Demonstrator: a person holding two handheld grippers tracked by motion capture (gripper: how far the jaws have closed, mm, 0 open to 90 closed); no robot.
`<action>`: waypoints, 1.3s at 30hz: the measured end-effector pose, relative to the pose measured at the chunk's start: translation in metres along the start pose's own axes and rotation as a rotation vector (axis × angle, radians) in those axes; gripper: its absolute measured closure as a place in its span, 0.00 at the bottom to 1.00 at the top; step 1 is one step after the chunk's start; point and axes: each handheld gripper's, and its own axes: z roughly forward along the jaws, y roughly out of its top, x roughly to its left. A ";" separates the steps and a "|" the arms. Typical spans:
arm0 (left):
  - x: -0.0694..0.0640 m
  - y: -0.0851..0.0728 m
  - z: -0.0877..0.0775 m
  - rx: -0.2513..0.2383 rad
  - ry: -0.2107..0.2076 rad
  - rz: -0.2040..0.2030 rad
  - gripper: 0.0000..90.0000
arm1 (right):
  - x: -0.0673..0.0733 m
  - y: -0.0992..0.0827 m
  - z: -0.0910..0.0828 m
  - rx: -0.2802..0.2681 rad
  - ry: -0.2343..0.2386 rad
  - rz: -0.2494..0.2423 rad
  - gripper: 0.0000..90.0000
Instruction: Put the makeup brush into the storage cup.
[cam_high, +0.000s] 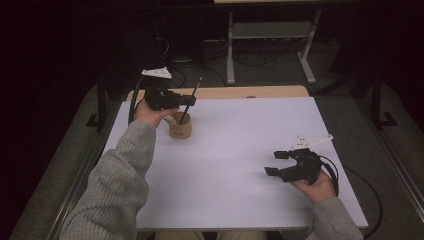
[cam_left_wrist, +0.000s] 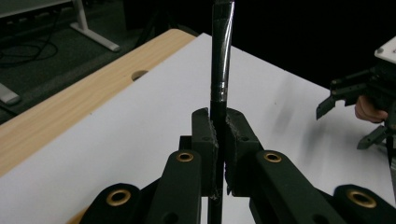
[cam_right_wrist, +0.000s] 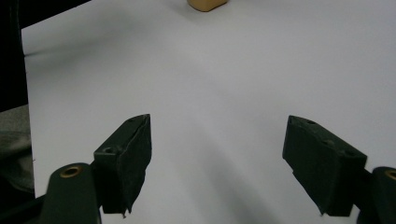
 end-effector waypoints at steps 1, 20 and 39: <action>0.002 0.000 0.000 -0.004 0.003 -0.002 0.93 | 0.000 0.000 0.000 0.001 0.000 0.000 0.24; 0.031 -0.006 0.008 -0.053 0.096 -0.072 0.93 | -0.001 -0.001 -0.003 -0.012 -0.020 0.007 0.22; 0.044 -0.016 0.024 -0.030 0.150 -0.095 0.93 | -0.002 -0.004 -0.006 -0.013 -0.027 0.014 0.21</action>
